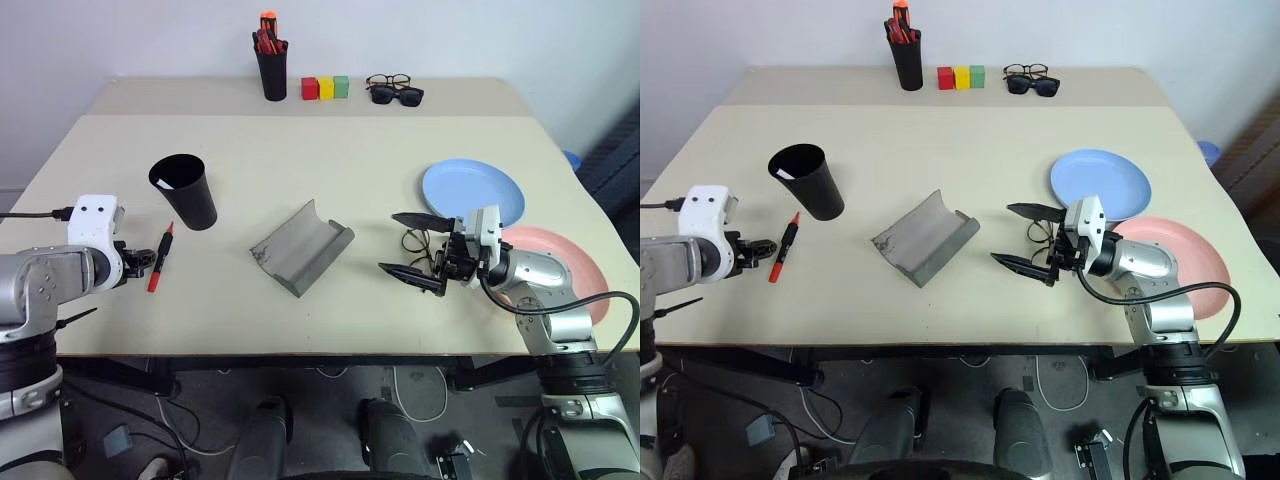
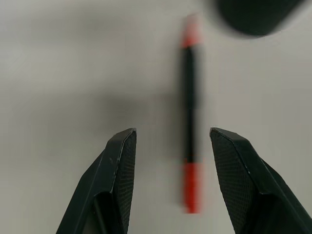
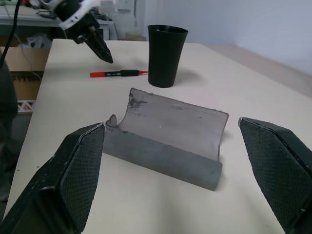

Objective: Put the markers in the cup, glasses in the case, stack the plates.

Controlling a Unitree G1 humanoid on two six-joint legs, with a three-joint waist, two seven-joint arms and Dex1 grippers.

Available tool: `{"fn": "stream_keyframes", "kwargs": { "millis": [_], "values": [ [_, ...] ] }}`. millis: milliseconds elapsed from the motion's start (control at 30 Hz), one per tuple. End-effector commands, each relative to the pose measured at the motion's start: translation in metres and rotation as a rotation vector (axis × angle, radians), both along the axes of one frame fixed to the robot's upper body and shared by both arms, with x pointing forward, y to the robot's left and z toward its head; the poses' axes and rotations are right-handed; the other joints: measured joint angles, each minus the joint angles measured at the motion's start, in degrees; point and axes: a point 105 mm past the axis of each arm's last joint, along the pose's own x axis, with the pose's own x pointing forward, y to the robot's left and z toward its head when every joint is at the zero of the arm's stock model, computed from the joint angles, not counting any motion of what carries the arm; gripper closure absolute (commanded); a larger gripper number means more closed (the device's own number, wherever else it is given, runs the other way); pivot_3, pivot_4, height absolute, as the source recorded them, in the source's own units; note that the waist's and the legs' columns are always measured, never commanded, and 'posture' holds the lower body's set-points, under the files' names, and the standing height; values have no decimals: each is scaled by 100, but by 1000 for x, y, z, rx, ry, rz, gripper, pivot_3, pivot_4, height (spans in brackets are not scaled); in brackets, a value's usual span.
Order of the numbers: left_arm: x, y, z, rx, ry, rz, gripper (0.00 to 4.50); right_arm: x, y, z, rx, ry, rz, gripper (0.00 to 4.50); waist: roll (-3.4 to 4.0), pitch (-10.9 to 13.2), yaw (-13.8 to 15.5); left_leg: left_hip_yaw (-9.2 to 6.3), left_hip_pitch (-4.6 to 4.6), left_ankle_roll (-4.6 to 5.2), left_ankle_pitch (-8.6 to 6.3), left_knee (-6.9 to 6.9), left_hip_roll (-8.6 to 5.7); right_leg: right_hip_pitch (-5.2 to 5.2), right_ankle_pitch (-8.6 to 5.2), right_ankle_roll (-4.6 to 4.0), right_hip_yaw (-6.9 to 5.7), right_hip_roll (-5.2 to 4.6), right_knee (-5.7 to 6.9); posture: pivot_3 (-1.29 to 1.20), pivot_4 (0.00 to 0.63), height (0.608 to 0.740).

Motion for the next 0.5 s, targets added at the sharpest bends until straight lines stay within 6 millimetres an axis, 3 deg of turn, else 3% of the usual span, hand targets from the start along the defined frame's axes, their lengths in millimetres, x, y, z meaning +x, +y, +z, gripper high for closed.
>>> {"fn": "stream_keyframes", "kwargs": {
  "millis": [33, 267, 500],
  "values": [
    [9, -1, -12, 15, 49, 32, 2084, -2, 0, 6, 12, -40, 7, 0, 0, 0, 6, 1, 0, 0, 0, 0, 0, 1, 1, 0, 1, 0, -1, 0, 150, 740],
    [25, -4, -22, 35, 92, 61, 2084, -14, 0, 1, 23, -12, 66, 0, 7, -6, 13, -1, 8, -4, 2, 2, -1, 5, -2, 6, 0, 0, 8, 0, 150, 740],
    [38, -15, -10, 28, 55, 21, 2084, -18, 4, -1, 36, -9, 92, 0, 11, -7, 8, -3, 14, -30, 1, 4, -1, 9, 3, 1, -1, -1, 13, 0, 150, 740]
  ]
}}
